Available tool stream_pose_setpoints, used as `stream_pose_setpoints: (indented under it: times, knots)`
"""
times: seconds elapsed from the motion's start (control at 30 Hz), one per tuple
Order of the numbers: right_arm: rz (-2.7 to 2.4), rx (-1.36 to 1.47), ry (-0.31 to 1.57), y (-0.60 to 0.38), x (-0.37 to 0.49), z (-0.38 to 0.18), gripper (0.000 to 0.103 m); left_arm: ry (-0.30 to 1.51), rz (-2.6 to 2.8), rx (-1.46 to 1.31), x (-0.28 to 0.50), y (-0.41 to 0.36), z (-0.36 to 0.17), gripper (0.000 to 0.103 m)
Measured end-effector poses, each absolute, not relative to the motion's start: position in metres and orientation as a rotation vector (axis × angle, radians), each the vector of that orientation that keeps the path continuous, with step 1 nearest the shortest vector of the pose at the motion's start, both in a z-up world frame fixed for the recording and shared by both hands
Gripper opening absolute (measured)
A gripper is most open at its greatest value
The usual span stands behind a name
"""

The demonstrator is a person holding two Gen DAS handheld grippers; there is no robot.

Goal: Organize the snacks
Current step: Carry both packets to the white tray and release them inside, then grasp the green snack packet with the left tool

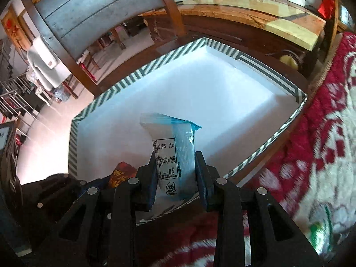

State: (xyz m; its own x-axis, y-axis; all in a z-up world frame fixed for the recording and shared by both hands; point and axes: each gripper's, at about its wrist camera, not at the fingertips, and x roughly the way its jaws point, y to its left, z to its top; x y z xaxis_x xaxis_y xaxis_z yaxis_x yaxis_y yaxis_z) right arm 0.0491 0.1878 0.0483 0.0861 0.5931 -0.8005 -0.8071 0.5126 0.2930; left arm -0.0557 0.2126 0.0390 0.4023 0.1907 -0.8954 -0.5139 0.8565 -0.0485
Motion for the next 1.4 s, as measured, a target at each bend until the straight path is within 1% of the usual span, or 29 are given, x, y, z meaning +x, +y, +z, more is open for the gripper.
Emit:
stream_pose_setpoints:
  times: [0.2, 0.27, 0.3, 0.33, 0.5, 0.8, 1.07, 1.4]
  knots:
    - [1.056, -0.224, 1.095, 0.175, 0.054, 0.048, 0.03, 1.066, 0.417, -0.402, -0.063, 0.207, 0.04, 0.035]
    - [1.059, -0.23, 1.125, 0.178, 0.051, 0.048, 0.031, 1.068, 0.427, -0.432, -0.066, 0.212, 0.039, 0.044]
    - [1.046, -0.247, 1.119, 0.18, 0.049, 0.05, 0.036, 1.066, 0.446, -0.426, -0.068, 0.214, 0.039, 0.057]
    - [1.041, -0.253, 1.103, 0.18, 0.046, 0.052, 0.041, 1.058, 0.463, -0.423, -0.07, 0.215, 0.039, 0.068]
    - [1.042, -0.226, 1.033, 0.162, 0.031, 0.071, 0.042, 1.005, 0.494, -0.417, -0.075, 0.213, 0.043, 0.079]
    - [0.961, -0.161, 0.937, 0.084, -0.001, 0.082, 0.042, 0.922, 0.521, -0.324, -0.077, 0.197, 0.062, 0.085]
    - [0.857, -0.103, 0.955, 0.025, 0.0, 0.081, 0.042, 0.875, 0.464, -0.269, -0.074, 0.17, 0.077, 0.088]
    - [0.779, -0.062, 0.966, -0.022, -0.005, 0.075, 0.042, 0.862, 0.375, -0.228, -0.068, 0.137, 0.084, 0.092]
